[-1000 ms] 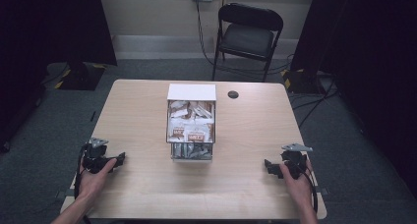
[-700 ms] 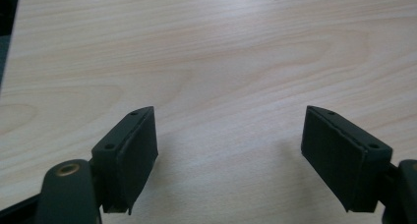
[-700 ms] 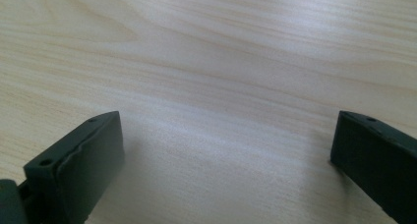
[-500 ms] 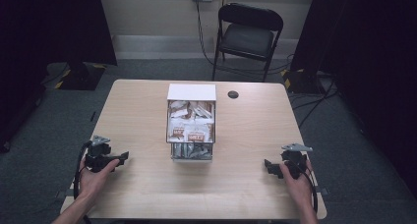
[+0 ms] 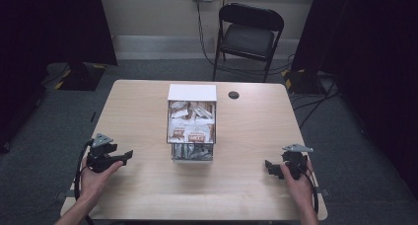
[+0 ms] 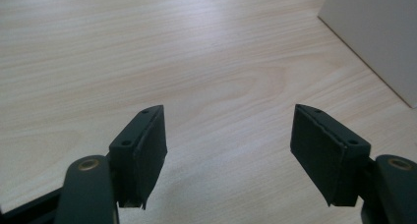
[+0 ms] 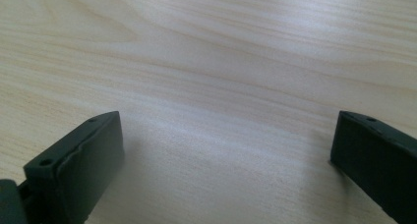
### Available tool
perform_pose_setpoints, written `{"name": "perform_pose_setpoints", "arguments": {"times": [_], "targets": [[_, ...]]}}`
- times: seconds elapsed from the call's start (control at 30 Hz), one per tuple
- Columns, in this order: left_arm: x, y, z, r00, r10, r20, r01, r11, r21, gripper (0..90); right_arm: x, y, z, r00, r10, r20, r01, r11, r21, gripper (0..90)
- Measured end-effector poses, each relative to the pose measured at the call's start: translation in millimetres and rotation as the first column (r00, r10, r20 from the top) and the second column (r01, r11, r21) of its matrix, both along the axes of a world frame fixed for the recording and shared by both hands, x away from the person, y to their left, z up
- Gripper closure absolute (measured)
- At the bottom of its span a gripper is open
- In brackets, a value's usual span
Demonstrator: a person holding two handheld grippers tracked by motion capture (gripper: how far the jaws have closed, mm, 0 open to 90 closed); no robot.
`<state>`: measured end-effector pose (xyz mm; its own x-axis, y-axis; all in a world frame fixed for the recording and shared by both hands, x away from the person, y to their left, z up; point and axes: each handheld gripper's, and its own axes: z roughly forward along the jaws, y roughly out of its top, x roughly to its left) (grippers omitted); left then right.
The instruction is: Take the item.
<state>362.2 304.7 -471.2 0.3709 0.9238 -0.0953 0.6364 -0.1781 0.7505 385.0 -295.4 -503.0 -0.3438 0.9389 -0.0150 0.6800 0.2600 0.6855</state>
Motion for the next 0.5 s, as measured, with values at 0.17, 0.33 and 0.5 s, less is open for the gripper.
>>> {"name": "perform_pose_setpoints", "arguments": {"times": [0.17, 0.33, 0.5], "targets": [[-1.7, -0.4, 3.2, 0.9998, -0.01, -0.017, 0.01, 0.9997, -0.021, 32.5, 0.0, 0.0, 0.0, 1.0, 0.0, 0.0, 0.0, 1.0, 0.0, 0.0], [-4.9, -1.1, 9.4, 0.9994, -0.033, -0.006, 0.032, 0.9973, -0.066, 33.9, 0.0, 0.0, 0.0, 1.0, 0.0, 0.0, 0.0, 1.0, 0.0, 0.0], [-9.6, -5.0, 18.7, 0.9973, -0.069, 0.022, 0.071, 0.9948, -0.073, 35.5, 0.0, 0.0, 0.0, 1.0, 0.0, 0.0, 0.0, 1.0, 0.0, 0.0]]}}
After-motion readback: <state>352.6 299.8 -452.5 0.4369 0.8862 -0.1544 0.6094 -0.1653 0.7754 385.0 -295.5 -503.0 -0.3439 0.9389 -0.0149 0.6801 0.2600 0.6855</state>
